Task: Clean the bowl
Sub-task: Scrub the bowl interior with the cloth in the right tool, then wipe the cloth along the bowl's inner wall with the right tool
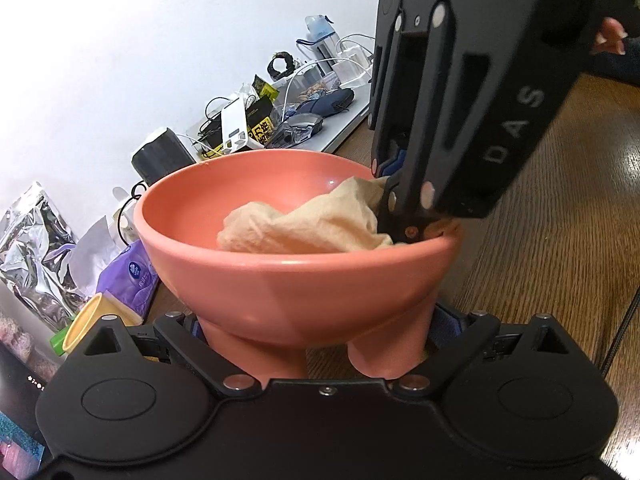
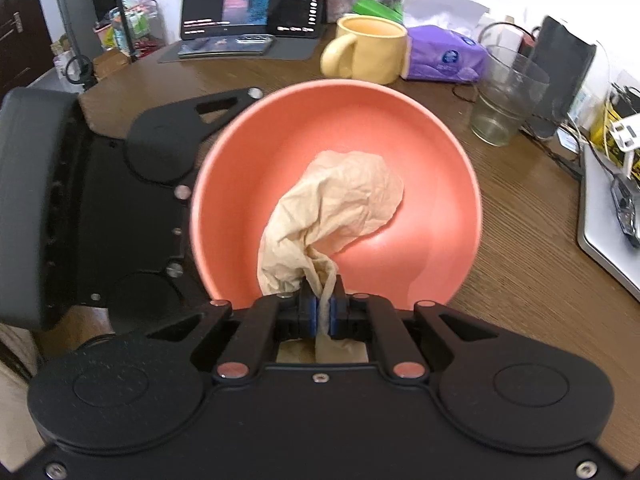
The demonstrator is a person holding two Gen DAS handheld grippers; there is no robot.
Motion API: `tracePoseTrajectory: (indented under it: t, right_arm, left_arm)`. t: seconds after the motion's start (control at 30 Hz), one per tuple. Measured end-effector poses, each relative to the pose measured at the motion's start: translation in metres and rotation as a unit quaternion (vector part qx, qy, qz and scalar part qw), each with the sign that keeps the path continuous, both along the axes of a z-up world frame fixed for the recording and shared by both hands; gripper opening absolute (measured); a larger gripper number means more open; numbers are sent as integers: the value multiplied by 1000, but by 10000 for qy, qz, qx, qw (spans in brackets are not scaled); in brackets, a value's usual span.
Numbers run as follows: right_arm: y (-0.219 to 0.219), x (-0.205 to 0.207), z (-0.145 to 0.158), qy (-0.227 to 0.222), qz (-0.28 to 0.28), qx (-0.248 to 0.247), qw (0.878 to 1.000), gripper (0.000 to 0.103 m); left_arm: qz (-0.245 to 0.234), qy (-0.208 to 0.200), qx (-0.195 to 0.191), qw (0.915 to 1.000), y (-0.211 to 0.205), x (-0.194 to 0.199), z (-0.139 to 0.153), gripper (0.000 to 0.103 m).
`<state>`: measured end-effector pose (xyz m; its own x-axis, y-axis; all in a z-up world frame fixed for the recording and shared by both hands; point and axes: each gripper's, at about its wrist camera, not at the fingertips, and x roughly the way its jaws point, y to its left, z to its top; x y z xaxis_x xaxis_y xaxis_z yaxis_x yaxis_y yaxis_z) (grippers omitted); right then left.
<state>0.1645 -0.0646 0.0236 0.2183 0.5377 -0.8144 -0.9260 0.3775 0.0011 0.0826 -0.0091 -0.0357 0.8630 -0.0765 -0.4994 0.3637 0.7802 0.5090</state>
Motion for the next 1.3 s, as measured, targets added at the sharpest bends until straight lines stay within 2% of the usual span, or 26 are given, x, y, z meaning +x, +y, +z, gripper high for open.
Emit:
tracePoseTrajectory:
  t: [0.5,0.87,1.3]
  right_arm:
    - [4,29,4,-179,-281,248,9991,8]
    - [20,35,12,-422,-296,646,9966,8]
    - [32,25,28,-125,18,1234,9923,8]
  left_arm:
    - [49,14,-33,10000,3,-3,-2,96]
    - [57,23,-40,10000,5,-3,-2,96]
    - [61,40,-54,10000,7,-1,-1,96]
